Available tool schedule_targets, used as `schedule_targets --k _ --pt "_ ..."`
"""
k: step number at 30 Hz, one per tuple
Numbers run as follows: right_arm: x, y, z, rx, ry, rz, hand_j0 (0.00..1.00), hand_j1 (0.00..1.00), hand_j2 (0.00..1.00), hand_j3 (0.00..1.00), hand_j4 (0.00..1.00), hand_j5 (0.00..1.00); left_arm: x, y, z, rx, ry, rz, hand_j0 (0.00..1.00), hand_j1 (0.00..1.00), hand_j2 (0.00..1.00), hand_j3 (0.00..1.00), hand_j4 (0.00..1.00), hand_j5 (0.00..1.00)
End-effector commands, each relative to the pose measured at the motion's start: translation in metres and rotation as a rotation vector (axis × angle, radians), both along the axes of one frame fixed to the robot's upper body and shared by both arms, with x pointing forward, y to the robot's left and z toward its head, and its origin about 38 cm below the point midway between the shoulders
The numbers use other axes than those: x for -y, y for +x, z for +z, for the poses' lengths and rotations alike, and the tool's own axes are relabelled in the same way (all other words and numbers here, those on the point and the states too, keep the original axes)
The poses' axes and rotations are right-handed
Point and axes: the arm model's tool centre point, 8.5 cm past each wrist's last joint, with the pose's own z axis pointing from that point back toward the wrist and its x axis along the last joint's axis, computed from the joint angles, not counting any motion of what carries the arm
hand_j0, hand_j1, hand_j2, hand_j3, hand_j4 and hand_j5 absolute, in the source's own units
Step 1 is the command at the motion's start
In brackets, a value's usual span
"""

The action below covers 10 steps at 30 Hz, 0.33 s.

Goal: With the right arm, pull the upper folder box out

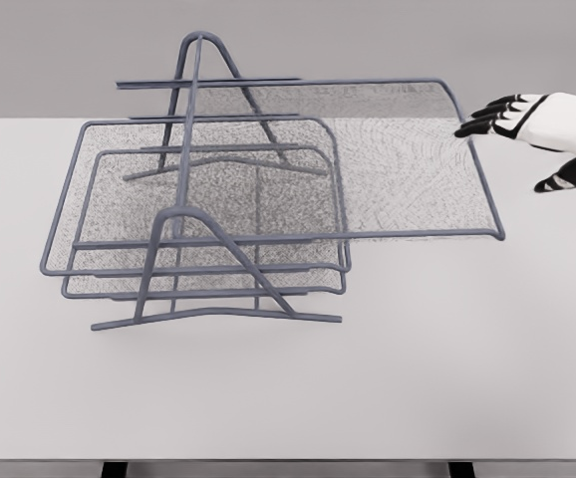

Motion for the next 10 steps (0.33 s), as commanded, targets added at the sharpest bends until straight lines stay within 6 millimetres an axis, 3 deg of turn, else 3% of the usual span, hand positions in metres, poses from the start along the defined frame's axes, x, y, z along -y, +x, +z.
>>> schedule_targets --k 1,10 --pt "0.0059 -0.0016 0.0106 0.014 0.019 -0.012 1.00 1.00 1.00 1.00 1.00 1.00 0.0000 -0.0002 0.0000 -0.002 0.000 0.000 1.00 1.00 1.00 1.00 1.00 1.00" --pt "-0.0012 -0.0052 0.0134 0.018 0.030 0.014 1.00 1.00 1.00 1.00 1.00 1.00 0.0000 -0.0001 0.0000 0.000 0.000 0.000 1.00 1.00 1.00 1.00 1.00 1.00"
